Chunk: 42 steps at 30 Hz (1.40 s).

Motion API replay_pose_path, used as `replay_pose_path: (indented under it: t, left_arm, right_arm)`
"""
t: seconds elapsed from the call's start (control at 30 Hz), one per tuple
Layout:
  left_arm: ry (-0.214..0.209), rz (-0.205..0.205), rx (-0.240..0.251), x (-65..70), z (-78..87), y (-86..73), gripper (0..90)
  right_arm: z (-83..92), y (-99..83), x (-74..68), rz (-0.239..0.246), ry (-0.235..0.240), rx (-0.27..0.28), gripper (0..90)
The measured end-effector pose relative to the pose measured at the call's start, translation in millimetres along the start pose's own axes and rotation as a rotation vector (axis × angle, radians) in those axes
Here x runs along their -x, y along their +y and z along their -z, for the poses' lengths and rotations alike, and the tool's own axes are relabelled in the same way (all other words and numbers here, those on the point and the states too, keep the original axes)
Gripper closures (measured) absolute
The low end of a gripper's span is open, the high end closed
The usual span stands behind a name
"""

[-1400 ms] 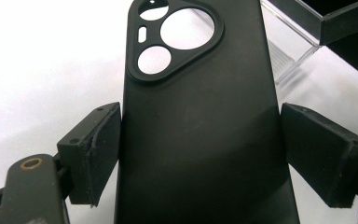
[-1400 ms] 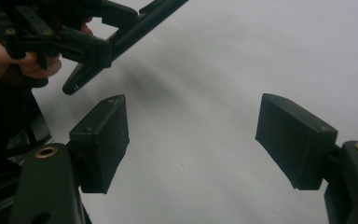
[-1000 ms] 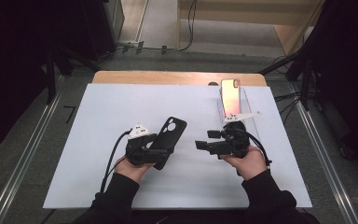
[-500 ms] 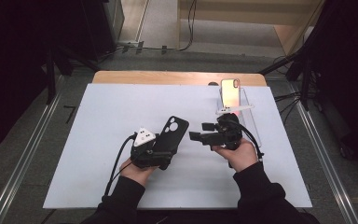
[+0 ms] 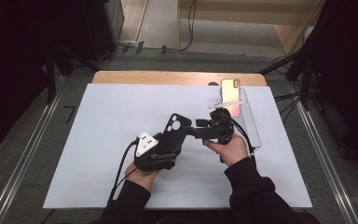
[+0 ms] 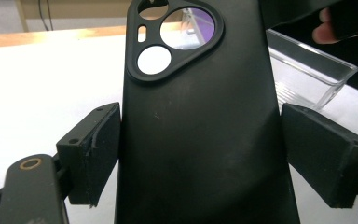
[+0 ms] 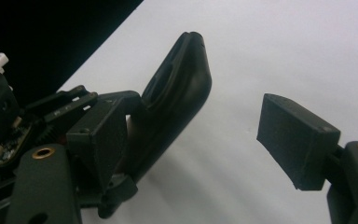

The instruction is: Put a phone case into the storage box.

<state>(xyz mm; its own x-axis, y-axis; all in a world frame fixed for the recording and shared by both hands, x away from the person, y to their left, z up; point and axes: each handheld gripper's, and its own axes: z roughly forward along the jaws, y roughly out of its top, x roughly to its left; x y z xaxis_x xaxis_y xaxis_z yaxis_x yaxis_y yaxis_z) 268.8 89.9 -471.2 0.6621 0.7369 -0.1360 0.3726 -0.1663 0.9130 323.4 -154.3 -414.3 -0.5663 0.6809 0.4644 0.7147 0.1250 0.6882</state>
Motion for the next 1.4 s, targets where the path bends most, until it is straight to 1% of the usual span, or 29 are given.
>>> replay_pose_path:
  t: [0.13, 0.3, 0.47, 0.53, 0.57, 0.63, 0.7, 0.77, 0.8, 0.87, 0.93, 0.97, 1.07, 1.13, 1.17, 1.4]
  left_arm:
    - [-0.001, 0.009, 0.016, 2.9, -0.4, -1.1, 15.0]
    - [-0.018, 0.052, 0.031, 3.6, -0.3, -2.2, 14.9]
    - [-0.015, 0.075, 0.046, 4.6, 1.0, -1.3, 14.9]
    - [-0.007, 0.079, 0.046, 4.9, 1.3, -0.8, 14.9]
    - [-0.003, 0.075, 0.045, 5.0, 1.7, -0.8, 14.8]
    - [-0.003, 0.073, 0.047, 5.3, 2.0, -0.7, 14.8]
    - [-0.004, 0.069, 0.044, 5.8, 2.0, -0.6, 14.8]
    - [-0.011, 0.072, 0.046, 6.3, 1.8, -0.5, 14.7]
    - [-0.012, 0.073, 0.048, 6.8, 1.8, -0.3, 14.6]
    - [-0.019, 0.073, 0.057, 7.2, 2.3, 0.1, 14.3]
    - [-0.027, 0.074, 0.059, 7.6, 2.5, 1.2, 14.1]
    - [-0.025, 0.065, 0.056, 8.0, 2.7, 1.6, 13.9]
    - [-0.03, 0.062, 0.048, 9.4, 1.5, 2.2, 13.5]
    - [-0.026, 0.047, 0.033, 10.4, 0.8, 2.8, 13.2]
    - [-0.024, 0.048, 0.027, 10.8, 0.6, 3.2, 13.1]
    - [-0.043, 0.045, 0.01, 9.1, 3.6, 8.8, 12.6]
  right_arm:
    - [-4.2, 2.1, 0.1, -0.014, 0.012, -0.006, 22.3]
    - [-10.6, 5.7, 1.0, -0.025, 0.028, -0.013, 22.6]
    - [-16.8, 11.0, 0.5, -0.058, 0.044, -0.019, 25.8]
    - [-18.3, 13.4, 0.8, -0.072, 0.05, -0.02, 30.2]
    - [-18.4, 14.7, 1.4, -0.086, 0.054, -0.021, 33.1]
    - [-17.1, 17.4, 3.6, -0.126, 0.067, -0.018, 44.2]
    - [-14.9, 19.7, 6.6, -0.183, 0.075, -0.022, 55.9]
    - [-13.2, 20.7, 8.5, -0.217, 0.073, -0.023, 67.2]
    - [-12.5, 20.7, 8.6, -0.225, 0.073, -0.02, 68.2]
    - [-10.8, 20.9, 9.2, -0.24, 0.094, -0.013, 70.2]
    - [-8.5, 21.3, 8.6, -0.239, 0.108, 0.0, 71.7]
    - [-7.1, 21.6, 8.1, -0.247, 0.118, 0.002, 72.6]
    - [-4.5, 23.0, 5.3, -0.247, 0.139, 0.003, 74.8]
    - [-3.3, 23.6, 3.9, -0.251, 0.162, 0.006, 76.8]
    - [-2.8, 24.0, 3.3, -0.261, 0.179, 0.002, 77.3]
    - [-0.3, 25.8, -3.0, -0.236, 0.19, 0.004, 77.6]
